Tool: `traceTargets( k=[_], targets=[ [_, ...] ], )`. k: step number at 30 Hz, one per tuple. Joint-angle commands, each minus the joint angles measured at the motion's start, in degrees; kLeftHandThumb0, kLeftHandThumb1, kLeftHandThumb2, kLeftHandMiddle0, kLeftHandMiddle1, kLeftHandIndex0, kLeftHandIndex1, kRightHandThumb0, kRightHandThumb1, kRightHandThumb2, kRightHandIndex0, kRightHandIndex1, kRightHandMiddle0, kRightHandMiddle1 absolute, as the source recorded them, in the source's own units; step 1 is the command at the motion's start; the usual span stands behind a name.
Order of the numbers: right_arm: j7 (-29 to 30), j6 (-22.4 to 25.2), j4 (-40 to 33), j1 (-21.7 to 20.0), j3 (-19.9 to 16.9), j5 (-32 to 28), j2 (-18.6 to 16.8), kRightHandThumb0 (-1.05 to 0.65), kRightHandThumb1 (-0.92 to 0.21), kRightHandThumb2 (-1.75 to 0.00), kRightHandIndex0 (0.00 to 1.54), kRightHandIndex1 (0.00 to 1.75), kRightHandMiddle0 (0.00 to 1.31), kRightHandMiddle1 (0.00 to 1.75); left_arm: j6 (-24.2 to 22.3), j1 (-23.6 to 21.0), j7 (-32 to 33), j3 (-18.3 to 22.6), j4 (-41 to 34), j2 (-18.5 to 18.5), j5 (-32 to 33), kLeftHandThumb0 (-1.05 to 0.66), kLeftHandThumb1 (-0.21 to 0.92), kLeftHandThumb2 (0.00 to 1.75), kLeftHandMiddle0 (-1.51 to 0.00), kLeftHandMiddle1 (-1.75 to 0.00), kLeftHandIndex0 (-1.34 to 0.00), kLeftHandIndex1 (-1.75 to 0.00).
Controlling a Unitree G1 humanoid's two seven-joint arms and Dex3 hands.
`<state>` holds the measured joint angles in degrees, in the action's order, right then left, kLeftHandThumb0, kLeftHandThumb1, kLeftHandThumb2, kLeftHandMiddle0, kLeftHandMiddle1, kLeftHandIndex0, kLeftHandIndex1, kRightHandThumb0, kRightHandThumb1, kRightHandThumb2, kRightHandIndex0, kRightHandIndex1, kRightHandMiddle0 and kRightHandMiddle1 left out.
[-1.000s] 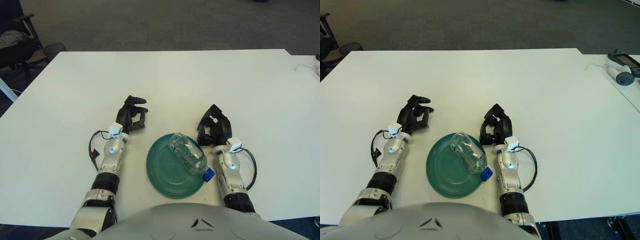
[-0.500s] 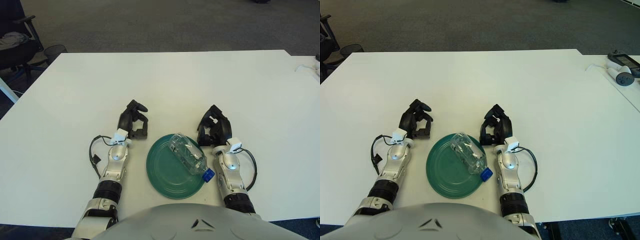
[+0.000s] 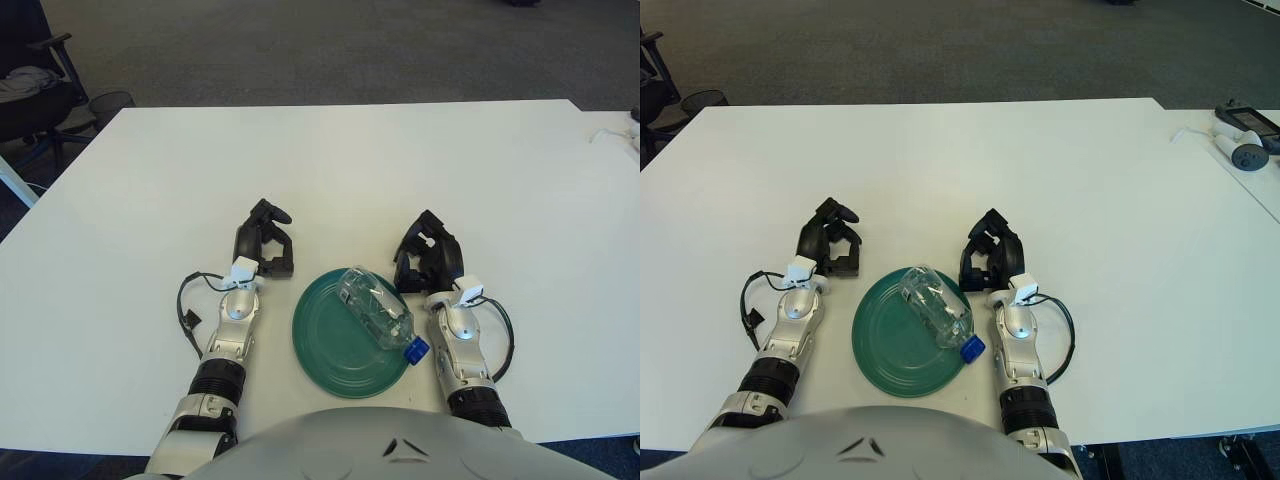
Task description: Put the bottle into the plate.
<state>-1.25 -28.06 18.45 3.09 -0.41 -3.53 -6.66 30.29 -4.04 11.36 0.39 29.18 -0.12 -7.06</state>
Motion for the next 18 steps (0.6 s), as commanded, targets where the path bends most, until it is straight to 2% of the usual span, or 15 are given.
traceTargets(
  k=[1, 6, 18],
  targets=[
    [-0.4, 1.0, 3.7, 4.7, -0.8, -1.4, -0.5, 0.00, 0.07, -1.72, 0.93, 1.65, 0.67, 1.75, 0.5, 6.0, -0.2, 0.0, 3.5, -0.8, 0.4, 0.00, -0.05, 1.74, -0.88, -1.74, -0.67, -1.75],
    [-0.4, 1.2, 3.3, 4.9, -0.7, -1.2, -0.4, 0.00, 0.05, -1.71, 0.91, 1.66, 0.66, 1.75, 1.3, 6.8, -1.8, 0.1, 2.5, -1.2, 2.5, 0.00, -0.06, 1.75, -0.88, -1.75, -0.67, -1.75],
    [0.0, 1.6, 2.9, 5.2, -0.8, -1.2, -0.3, 0.00, 0.04, -1.69, 0.91, 1.65, 0.65, 1.75, 1.1, 8.4, -0.5, 1.0, -1.1, -3.6, 4.3, 0.00, -0.06, 1.75, -0.88, -1.75, -0.68, -1.74]
  ],
)
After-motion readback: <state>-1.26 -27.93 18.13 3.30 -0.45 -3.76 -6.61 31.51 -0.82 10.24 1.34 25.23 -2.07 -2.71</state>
